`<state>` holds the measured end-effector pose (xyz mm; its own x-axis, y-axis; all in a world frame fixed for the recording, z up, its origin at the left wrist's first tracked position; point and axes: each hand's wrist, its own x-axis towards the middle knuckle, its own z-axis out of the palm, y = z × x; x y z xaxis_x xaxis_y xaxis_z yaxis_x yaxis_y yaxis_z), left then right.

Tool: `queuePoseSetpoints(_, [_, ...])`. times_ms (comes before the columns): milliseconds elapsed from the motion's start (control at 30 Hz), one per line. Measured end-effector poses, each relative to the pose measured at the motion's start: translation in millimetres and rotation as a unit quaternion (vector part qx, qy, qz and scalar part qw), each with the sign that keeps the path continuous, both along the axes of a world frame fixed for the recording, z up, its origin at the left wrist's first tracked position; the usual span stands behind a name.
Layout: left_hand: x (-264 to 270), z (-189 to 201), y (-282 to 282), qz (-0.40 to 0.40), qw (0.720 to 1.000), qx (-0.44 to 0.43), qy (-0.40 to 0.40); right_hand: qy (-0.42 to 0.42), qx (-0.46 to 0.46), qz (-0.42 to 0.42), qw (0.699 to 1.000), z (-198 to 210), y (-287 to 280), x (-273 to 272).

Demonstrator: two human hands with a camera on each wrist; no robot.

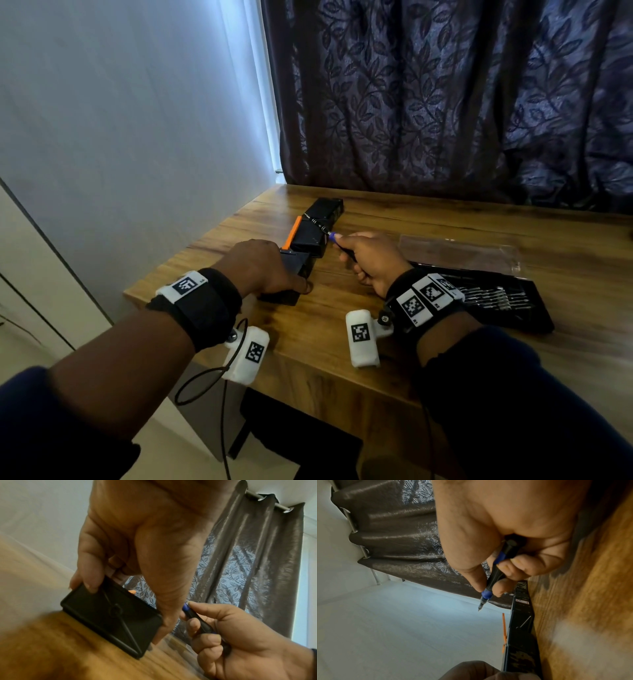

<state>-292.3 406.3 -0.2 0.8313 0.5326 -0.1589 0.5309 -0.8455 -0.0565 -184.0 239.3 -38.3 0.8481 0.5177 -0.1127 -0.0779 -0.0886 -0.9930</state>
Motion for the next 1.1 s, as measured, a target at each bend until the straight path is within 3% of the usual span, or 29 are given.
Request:
queuePoseSetpoints(500, [22,8,-1,0.021,0.999,-0.03,-0.005,-0.003,-0.002,0.006,1.0,1,-3,-1])
queuePoseSetpoints(867, [15,5,1,0.023,0.999,0.0,-0.043,-0.011,0.002,0.01,1.0,-3,-1,2])
queuePoseSetpoints(1100, [3,19,-19,-0.054,0.978,0.047,-0.194,-0.017,0.027,-0.017,0.999,6,-5,-1])
